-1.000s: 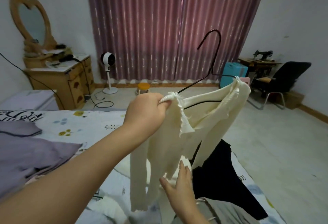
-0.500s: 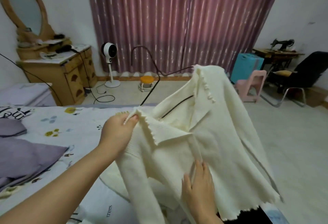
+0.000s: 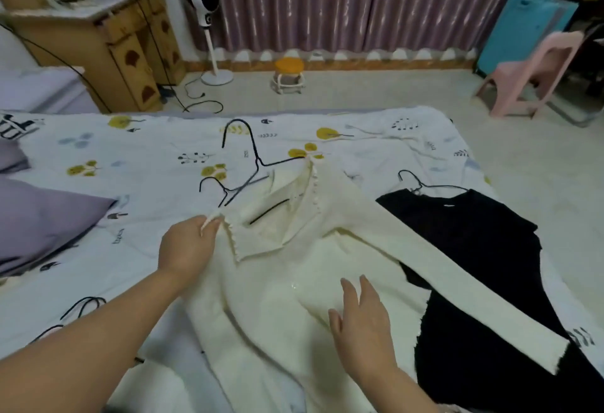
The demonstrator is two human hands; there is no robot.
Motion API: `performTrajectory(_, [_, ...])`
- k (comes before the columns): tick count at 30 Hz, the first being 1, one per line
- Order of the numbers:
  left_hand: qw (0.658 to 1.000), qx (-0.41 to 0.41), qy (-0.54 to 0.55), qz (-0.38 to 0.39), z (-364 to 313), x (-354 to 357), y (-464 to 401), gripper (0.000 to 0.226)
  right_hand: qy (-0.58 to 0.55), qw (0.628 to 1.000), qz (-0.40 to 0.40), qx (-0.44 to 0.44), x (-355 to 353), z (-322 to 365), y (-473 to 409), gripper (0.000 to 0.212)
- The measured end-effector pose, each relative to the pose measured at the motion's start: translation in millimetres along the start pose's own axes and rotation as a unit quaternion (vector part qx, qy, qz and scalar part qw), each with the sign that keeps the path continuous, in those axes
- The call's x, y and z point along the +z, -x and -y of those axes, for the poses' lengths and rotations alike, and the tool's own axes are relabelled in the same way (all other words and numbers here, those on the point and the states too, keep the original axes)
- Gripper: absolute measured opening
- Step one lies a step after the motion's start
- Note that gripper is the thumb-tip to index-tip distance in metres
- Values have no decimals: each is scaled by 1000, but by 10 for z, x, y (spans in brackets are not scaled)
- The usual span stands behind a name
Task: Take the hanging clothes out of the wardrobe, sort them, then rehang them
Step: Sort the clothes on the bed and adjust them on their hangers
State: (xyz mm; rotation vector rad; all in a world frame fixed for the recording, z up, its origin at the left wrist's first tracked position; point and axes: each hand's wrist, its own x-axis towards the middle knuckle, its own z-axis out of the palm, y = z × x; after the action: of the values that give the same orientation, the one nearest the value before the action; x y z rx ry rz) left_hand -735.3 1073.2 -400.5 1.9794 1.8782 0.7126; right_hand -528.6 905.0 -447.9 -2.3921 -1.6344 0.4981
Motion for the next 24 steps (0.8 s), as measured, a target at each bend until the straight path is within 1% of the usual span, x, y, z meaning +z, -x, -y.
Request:
performTrajectory(4, [998, -13, -47, -29, 384, 275, -303, 41, 87, 996, 29, -2, 378, -121, -339, 65])
performTrajectory(7, [993, -36, -107, -33, 533, 508, -483, 38, 74, 995, 59, -32, 571, -200, -525, 59])
performTrajectory(9, [987, -54, -153, -16, 607, 691, -485, 40, 87, 992, 80, -39, 699, -232, -613, 56])
performTrajectory(11, [982, -33, -185, 22, 664, 890, -351, 49, 95, 990, 97, -39, 855, -249, -649, 55])
performTrajectory(14, [967, 56, -209, 132, 717, 1181, 83, 54, 121, 984, 123, -38, 1029, -262, -639, 59])
performTrajectory(15, [954, 95, -225, 175, 739, 1267, 243, 55, 129, 982, 132, -38, 1077, -273, -633, 58])
performTrajectory(17, [913, 153, -270, 266, 807, 1413, 499, 55, 137, 979, 147, -38, 1123, -287, -621, 55])
performTrajectory(18, [893, 160, -290, 306, 840, 1463, 569, 55, 142, 977, 152, -40, 1124, -284, -620, 55])
performTrajectory(19, [880, 155, -301, 334, 860, 1494, 598, 55, 148, 976, 156, -42, 1112, -278, -618, 55])
performTrajectory(20, [874, 143, -305, 350, 864, 1507, 592, 56, 154, 974, 160, -43, 1100, -274, -619, 54])
performTrajectory(22, [875, 110, -298, 366, 787, 1471, 550, 56, 168, 972, 160, -42, 1051, -245, -603, 49])
performTrajectory(24, [884, 91, -280, 364, 651, 1391, 528, 47, 181, 972, 148, -34, 976, -191, -543, 36])
